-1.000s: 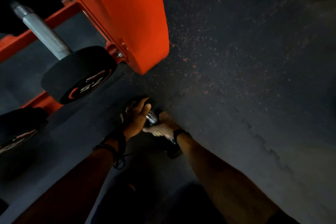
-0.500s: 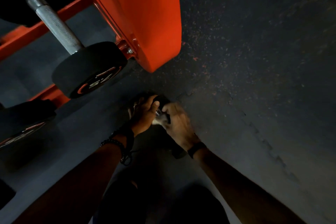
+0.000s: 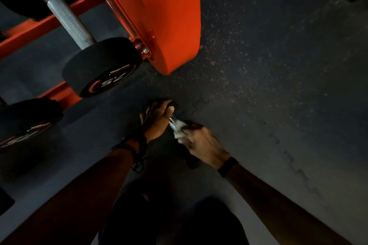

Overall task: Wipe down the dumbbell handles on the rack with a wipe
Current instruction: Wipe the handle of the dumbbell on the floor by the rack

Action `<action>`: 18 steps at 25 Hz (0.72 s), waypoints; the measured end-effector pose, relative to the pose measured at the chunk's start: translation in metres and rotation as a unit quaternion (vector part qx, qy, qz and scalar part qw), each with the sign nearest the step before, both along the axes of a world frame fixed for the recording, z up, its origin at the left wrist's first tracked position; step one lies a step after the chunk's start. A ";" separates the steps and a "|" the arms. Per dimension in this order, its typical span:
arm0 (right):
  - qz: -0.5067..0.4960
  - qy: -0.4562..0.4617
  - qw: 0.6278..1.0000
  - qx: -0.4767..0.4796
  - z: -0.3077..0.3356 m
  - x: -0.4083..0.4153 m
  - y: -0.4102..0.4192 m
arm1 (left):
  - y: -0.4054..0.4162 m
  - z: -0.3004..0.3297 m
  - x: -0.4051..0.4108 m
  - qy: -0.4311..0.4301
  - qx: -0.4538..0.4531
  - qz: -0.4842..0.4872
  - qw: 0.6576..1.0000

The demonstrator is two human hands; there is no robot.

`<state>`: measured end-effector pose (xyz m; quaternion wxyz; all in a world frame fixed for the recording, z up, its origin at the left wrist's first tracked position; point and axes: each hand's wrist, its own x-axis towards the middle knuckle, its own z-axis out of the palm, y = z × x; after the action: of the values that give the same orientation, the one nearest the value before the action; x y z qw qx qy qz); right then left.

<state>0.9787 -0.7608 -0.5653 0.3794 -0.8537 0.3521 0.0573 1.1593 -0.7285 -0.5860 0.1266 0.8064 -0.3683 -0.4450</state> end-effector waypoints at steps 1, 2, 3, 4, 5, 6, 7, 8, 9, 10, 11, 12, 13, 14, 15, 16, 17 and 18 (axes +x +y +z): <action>-0.006 -0.009 1.000 -0.016 -0.002 0.017 -0.002 | 0.000 0.002 0.000 0.003 0.001 0.002 1.000; -0.017 -0.006 1.000 -0.023 -0.001 0.031 -0.004 | 0.001 0.003 0.000 0.004 -0.001 0.004 1.000; -0.026 -0.002 0.999 -0.022 -0.006 0.037 -0.005 | 0.001 0.004 0.000 0.003 -0.003 0.005 1.000; -0.027 0.021 0.999 -0.019 -0.009 0.032 -0.003 | 0.001 0.004 0.000 0.003 -0.003 0.006 1.000; -0.024 0.050 0.998 -0.019 -0.013 0.020 0.002 | 0.001 0.005 0.000 0.004 -0.003 0.006 1.000; -0.024 0.079 0.996 -0.035 -0.011 0.003 0.010 | 0.001 0.006 0.000 0.005 -0.003 0.006 1.000; -0.033 0.074 0.995 -0.064 -0.010 -0.015 0.019 | 0.001 0.007 -0.001 0.004 -0.003 0.003 1.000; -0.037 0.063 0.994 -0.086 -0.004 -0.027 0.025 | 0.001 0.007 -0.001 0.002 -0.002 0.001 1.000; -0.024 0.065 0.992 -0.104 0.003 -0.030 0.027 | 0.001 0.007 0.000 0.002 0.001 -0.001 1.000; -0.003 0.100 0.990 -0.101 0.009 -0.026 0.028 | 0.001 0.007 0.000 0.005 0.004 0.000 1.000; 0.019 0.132 0.985 -0.111 0.008 -0.019 0.025 | 0.001 0.007 0.000 0.006 0.007 -0.002 1.000; 0.015 0.159 0.981 -0.107 0.013 -0.008 0.023 | 0.002 0.008 0.000 0.006 0.009 -0.005 1.000; 0.009 0.170 0.979 -0.113 0.009 0.000 0.020 | 0.002 0.009 0.000 0.008 0.010 -0.007 1.000; -0.030 0.171 0.980 -0.099 0.011 0.006 0.020 | 0.004 0.010 0.001 0.011 0.009 -0.008 1.000; -0.066 0.175 0.981 -0.053 0.009 0.010 0.018 | 0.005 0.010 0.003 0.012 0.007 -0.009 1.000; -0.100 0.184 0.978 -0.010 0.009 0.011 0.016 | 0.006 0.010 0.004 0.013 0.005 -0.009 1.000; -0.105 0.197 0.975 0.004 0.004 0.010 0.013 | 0.006 0.009 0.005 0.016 0.006 -0.010 1.000; -0.099 0.222 0.970 0.017 0.002 0.008 0.009 | 0.006 0.009 0.005 0.020 0.008 -0.011 1.000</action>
<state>0.9869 -0.7520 -0.5636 0.3104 -0.7736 0.5095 0.2137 1.1641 -0.7221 -0.5771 0.1222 0.7942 -0.3711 -0.4654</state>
